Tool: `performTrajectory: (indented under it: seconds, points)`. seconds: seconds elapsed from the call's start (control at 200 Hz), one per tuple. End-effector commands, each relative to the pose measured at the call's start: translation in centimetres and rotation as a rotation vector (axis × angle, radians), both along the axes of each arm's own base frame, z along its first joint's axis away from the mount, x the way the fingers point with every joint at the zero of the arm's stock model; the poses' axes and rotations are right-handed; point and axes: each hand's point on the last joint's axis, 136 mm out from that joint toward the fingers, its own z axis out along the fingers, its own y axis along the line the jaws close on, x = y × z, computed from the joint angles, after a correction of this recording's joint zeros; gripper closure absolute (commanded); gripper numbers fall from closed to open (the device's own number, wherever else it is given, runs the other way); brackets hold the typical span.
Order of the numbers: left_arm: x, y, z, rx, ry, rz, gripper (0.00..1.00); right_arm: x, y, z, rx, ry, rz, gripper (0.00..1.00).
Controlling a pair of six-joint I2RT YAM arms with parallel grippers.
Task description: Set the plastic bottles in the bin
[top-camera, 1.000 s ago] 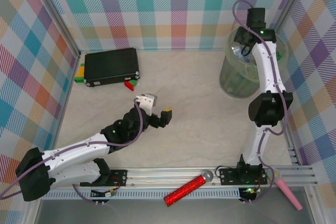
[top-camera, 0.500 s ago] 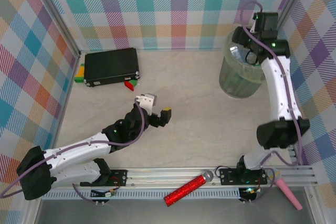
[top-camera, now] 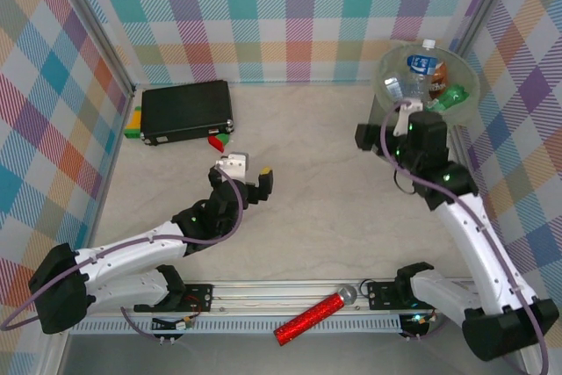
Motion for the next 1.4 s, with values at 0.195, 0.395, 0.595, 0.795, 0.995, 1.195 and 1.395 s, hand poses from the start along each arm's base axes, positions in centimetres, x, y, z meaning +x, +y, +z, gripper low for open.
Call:
performTrajectory:
  seconds: [0.195, 0.395, 0.595, 0.795, 0.995, 1.195, 1.395]
  points:
    - [1.5, 7.7, -2.0, 0.096, 0.015, 0.376, 0.00, -0.1, -1.2, -8.2, -0.182, -0.148, -0.020, 0.01]
    - [1.5, 10.6, -3.0, 0.137, 0.058, 0.500, 0.00, 0.9, -3.1, -12.4, -0.270, -0.203, -0.122, 0.01]
    - [0.9, 13.9, -2.3, 0.122, 0.019, 0.622, 0.01, 2.3, -4.4, -15.8, -0.358, -0.211, -0.166, 0.01]
    - [1.9, 15.6, -1.5, 0.178, 0.036, 0.575, 0.00, 4.1, -5.3, -16.3, -0.285, -0.275, -0.187, 0.01]
    - [4.4, 19.1, -3.6, 0.293, 0.124, 0.591, 0.00, 5.4, -4.1, -17.0, -0.344, -0.299, -0.087, 0.01]
    - [7.8, 21.0, -8.0, 0.238, 0.168, 0.564, 0.00, 5.9, -5.9, -18.2, -0.258, -0.276, -0.131, 0.01]
    - [9.7, 19.9, -10.6, 0.231, 0.164, 0.415, 0.01, 7.6, -6.2, -19.9, -0.201, -0.195, -0.088, 0.01]
